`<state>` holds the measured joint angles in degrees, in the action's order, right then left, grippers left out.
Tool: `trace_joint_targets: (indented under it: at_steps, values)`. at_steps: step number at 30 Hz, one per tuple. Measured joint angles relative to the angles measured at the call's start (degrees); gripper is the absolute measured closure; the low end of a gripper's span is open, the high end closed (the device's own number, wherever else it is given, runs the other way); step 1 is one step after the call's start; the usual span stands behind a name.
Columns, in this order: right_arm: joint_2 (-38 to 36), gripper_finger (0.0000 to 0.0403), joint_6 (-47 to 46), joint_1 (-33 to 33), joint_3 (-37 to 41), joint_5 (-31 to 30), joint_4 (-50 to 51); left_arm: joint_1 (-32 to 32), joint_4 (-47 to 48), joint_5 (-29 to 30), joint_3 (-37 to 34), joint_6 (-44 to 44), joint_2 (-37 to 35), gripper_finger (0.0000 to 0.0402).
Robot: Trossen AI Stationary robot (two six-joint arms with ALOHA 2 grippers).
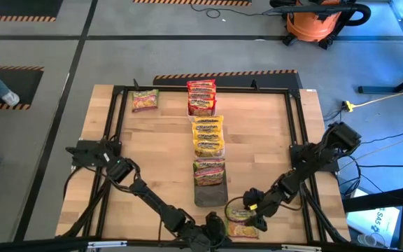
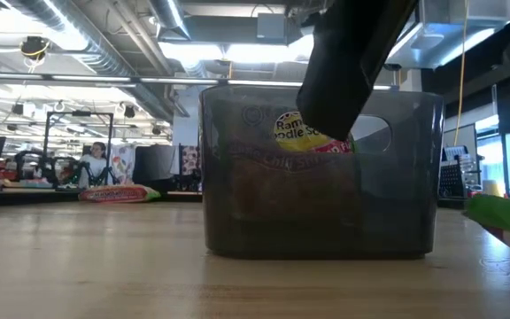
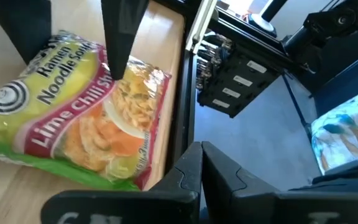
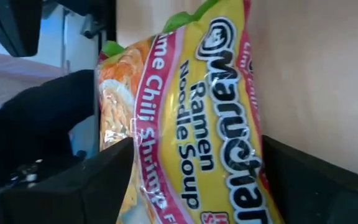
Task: Sort Maruchan noodles
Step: Put the green noodle pack into the black bin
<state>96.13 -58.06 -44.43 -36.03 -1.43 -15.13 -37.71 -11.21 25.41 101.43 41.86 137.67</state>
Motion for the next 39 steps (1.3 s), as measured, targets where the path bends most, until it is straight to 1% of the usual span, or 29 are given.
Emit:
trace_joint_targets:
  at_steps: [3,8,13,17,21,25,27,31,34,39]
  values:
    - [1.18,0.0092,-0.22,0.34,0.04,1.85,-2.81,-0.02,0.01,0.63,0.00,-0.05,0.00,0.0401]
    - [4.20,0.0149,-0.86,0.31,0.13,5.06,-9.14,0.11,0.21,1.29,0.00,-0.47,0.00,0.0401]
    - [6.07,0.0214,-2.19,0.25,0.04,6.63,-11.45,0.09,0.21,1.92,0.00,-0.49,0.00,0.0401]
    - [6.74,0.0279,-1.85,0.23,0.04,6.81,-13.57,0.11,0.21,1.93,0.00,-0.51,0.00,0.0401]
    - [6.84,0.0340,1.41,0.23,0.13,6.92,-15.45,0.09,0.21,1.94,0.00,-0.49,0.00,0.0401]
    - [6.91,0.0384,5.15,0.14,-0.80,7.49,-15.43,0.07,0.38,1.94,0.00,-0.51,-0.19,0.0401]
    - [7.00,0.0395,6.85,0.10,-1.54,7.52,-15.07,-0.05,0.58,1.81,0.00,-0.47,-0.51,0.0401]
    - [6.03,0.0393,9.80,0.10,-2.81,7.32,-13.18,-0.62,3.56,1.63,0.00,-0.21,-2.01,0.0401]
    - [3.80,0.0397,12.00,0.12,-3.29,5.37,-10.36,-1.57,7.85,2.33,0.00,0.19,-4.45,0.0401]
    - [-0.74,0.0399,13.81,0.12,-3.34,1.73,-5.37,-3.78,18.85,4.55,0.02,1.37,-9.41,0.0401]
